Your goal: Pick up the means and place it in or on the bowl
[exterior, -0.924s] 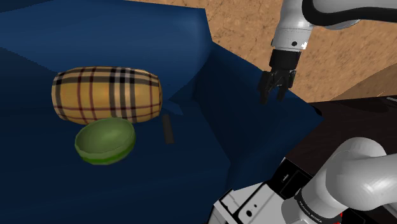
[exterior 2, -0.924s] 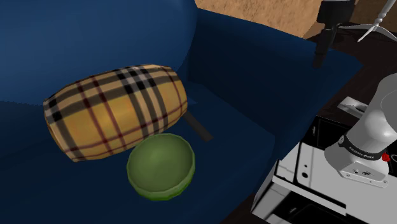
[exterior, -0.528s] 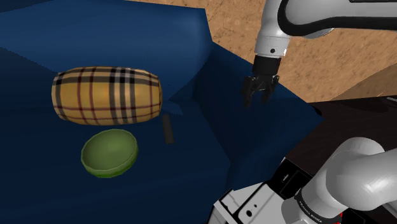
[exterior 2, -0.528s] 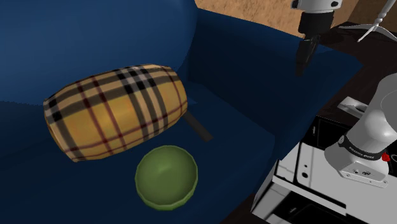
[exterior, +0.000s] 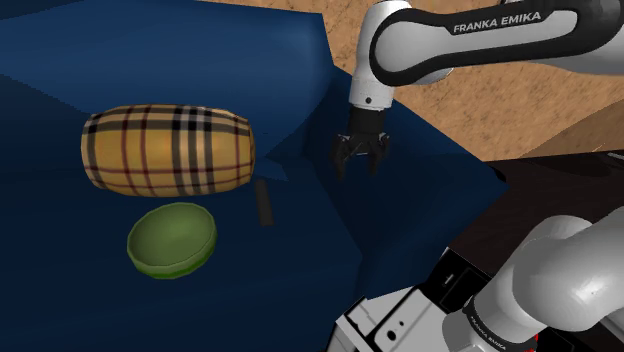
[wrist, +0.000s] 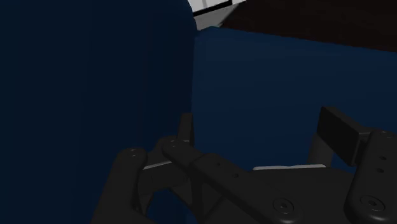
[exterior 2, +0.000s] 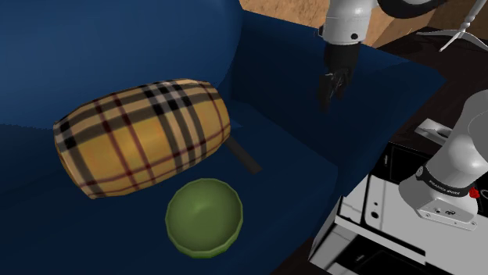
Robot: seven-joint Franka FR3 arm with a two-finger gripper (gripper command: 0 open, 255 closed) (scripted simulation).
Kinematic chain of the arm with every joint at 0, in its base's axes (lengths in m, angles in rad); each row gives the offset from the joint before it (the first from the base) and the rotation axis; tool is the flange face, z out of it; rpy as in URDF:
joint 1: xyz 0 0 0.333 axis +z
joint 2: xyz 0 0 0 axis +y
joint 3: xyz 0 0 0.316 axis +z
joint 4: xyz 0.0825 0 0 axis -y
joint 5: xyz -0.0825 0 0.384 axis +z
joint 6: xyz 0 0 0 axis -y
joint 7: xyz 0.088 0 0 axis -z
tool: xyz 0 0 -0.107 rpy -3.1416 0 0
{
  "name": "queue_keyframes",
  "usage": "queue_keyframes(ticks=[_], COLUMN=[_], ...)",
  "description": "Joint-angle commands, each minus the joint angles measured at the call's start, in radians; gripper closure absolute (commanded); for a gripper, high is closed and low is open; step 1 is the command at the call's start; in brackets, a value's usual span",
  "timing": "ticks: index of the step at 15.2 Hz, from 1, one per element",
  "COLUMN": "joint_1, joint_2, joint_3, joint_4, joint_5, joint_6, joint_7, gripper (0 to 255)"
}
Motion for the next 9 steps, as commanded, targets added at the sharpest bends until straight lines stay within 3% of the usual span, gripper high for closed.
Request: queue_keyframes(ticks=[1, 9], joint_1=[0.004, 0.017], joint_2=[0.069, 0.369], joint_3=[0.023, 0.080], joint_4=[0.025, 0.194], joint_5=[0.007, -0.017], joint_6=[0.051, 0.199], joint_7=[0.036, 0.169], gripper=[0, 0])
